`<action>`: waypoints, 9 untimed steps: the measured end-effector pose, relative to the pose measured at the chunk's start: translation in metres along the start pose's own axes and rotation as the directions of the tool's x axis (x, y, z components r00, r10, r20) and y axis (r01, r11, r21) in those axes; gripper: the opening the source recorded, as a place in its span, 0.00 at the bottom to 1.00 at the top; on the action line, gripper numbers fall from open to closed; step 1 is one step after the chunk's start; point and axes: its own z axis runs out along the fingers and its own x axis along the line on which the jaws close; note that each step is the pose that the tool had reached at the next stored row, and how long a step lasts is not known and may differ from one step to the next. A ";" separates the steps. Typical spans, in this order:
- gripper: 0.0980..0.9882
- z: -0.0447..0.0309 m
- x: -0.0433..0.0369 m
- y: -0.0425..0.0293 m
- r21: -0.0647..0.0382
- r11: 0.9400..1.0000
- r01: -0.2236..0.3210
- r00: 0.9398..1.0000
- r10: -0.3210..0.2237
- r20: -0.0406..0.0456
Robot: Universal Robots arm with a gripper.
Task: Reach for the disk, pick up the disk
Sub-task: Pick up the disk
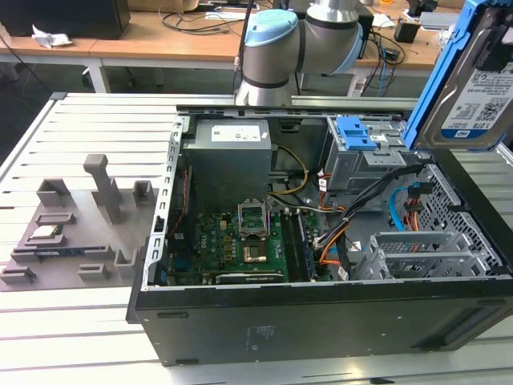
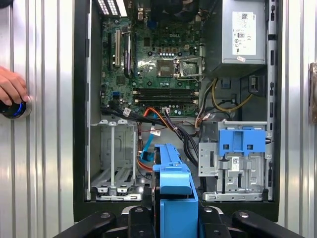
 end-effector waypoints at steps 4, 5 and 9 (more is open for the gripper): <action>0.30 0.0001 -0.0003 0.0111 0.000 1.000 0.000 1.000 0.000 0.000; 0.30 0.0001 -0.0014 0.0110 0.000 1.000 0.000 1.000 0.000 0.000; 0.30 0.0001 -0.0044 0.0117 0.000 1.000 0.000 1.000 0.000 0.000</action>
